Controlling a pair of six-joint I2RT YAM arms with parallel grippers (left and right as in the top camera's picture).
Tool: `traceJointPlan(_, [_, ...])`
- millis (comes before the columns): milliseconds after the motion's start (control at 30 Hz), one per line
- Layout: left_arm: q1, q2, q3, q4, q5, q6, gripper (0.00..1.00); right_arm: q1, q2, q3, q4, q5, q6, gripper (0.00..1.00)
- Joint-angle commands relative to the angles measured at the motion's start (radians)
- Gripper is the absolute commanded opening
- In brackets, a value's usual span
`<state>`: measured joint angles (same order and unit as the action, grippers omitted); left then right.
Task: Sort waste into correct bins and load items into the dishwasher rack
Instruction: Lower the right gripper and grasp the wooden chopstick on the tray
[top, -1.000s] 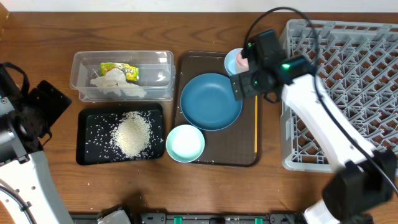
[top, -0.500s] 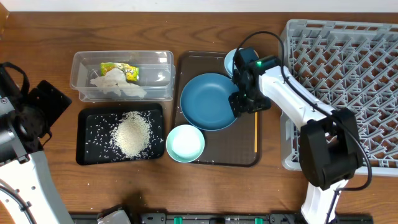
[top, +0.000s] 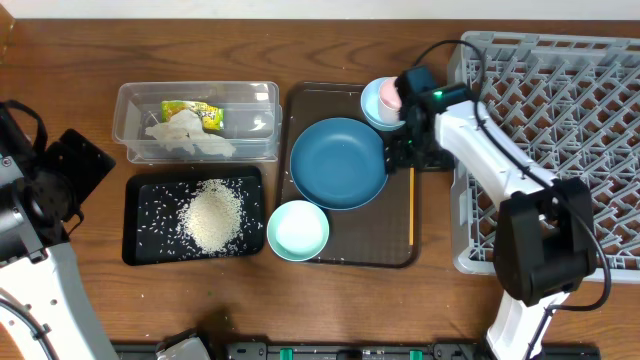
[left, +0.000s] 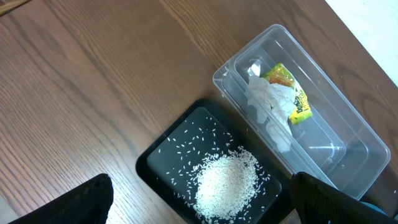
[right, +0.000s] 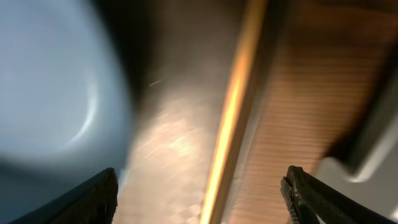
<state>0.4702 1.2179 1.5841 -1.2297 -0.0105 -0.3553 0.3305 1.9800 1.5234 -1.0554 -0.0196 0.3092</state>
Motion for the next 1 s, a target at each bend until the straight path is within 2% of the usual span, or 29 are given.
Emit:
traceJointPlan(0, [0.005, 0.003, 0.006, -0.001, -0.009, 0.003, 0.93, -0.048, -0.024, 0.013, 0.012, 0.026, 0.042, 0.76])
traceJointPlan(100, [0.005, 0.003, 0.006, -0.001, -0.009, 0.003, 0.93, -0.068, -0.024, 0.013, 0.027, 0.007, 0.036, 0.65])
traceJointPlan(333, [0.005, 0.003, 0.006, -0.001, -0.009, 0.003, 0.93, -0.039, -0.015, 0.011, 0.075, -0.043, -0.005, 0.61])
traceJointPlan(533, [0.005, 0.003, 0.006, -0.001, -0.009, 0.003, 0.93, 0.002, 0.042, 0.009, 0.101, 0.013, 0.072, 0.59])
traceJointPlan(700, [0.005, 0.003, 0.006, -0.001, -0.009, 0.003, 0.93, 0.011, 0.106, 0.009, 0.129, 0.001, 0.072, 0.53])
traceJointPlan(967, [0.005, 0.003, 0.006, -0.001, -0.009, 0.003, 0.93, 0.009, 0.143, 0.009, 0.138, 0.007, 0.072, 0.53])
